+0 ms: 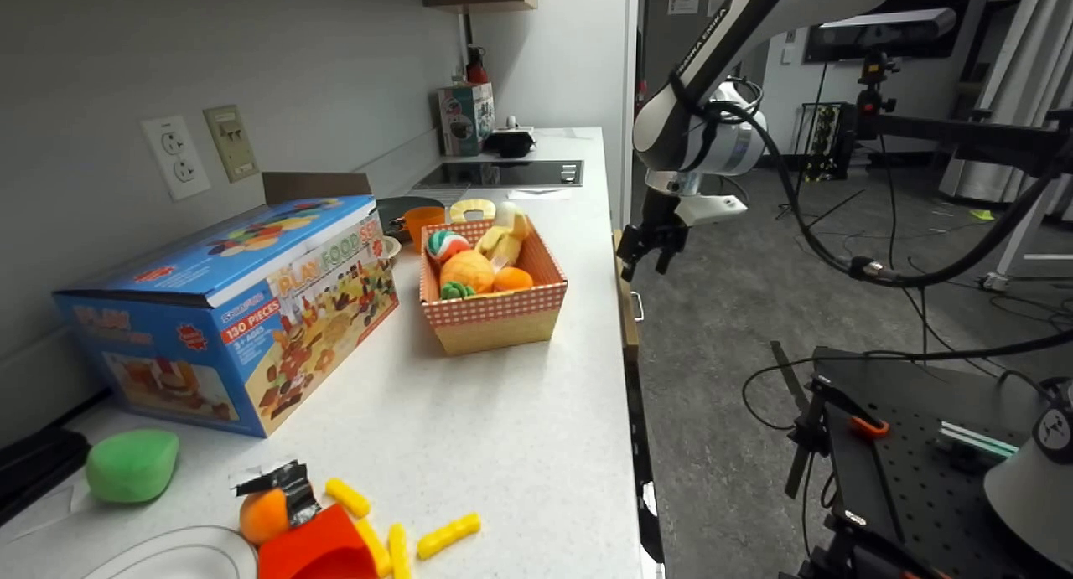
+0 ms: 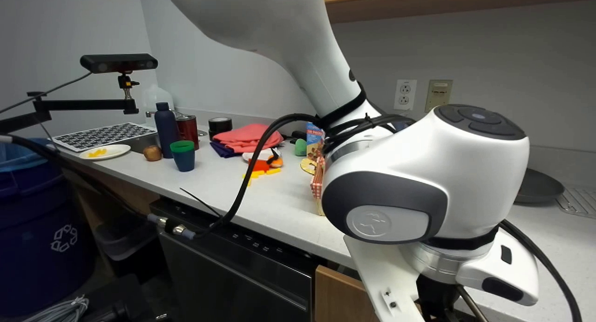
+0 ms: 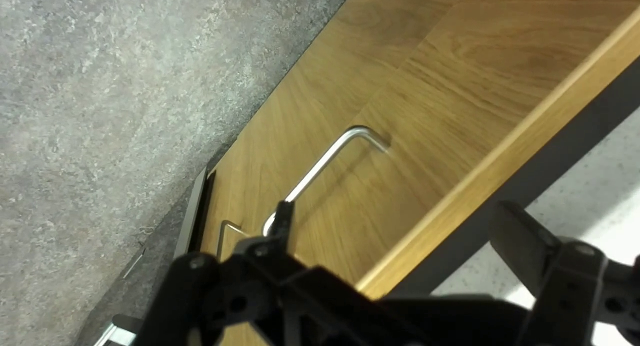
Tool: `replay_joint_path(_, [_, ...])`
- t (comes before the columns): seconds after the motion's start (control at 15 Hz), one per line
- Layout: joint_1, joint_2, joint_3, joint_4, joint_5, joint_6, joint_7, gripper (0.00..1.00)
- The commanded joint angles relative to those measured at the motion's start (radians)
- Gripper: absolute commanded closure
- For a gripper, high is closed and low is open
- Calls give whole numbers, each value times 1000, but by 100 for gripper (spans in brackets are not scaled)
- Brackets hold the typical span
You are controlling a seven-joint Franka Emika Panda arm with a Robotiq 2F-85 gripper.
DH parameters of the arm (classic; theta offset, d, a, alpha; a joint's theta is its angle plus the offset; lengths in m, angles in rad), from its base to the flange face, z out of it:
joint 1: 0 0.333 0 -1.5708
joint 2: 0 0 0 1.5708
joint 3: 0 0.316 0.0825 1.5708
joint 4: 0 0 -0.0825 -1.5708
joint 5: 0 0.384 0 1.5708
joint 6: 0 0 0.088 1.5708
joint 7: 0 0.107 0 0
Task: Open the drawer, then remove the purple plushie from the drawer, then close the drawer
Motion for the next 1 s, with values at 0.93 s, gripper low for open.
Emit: replay_joint_path(0.93, [-113, 111, 50, 39, 60, 89, 66, 0])
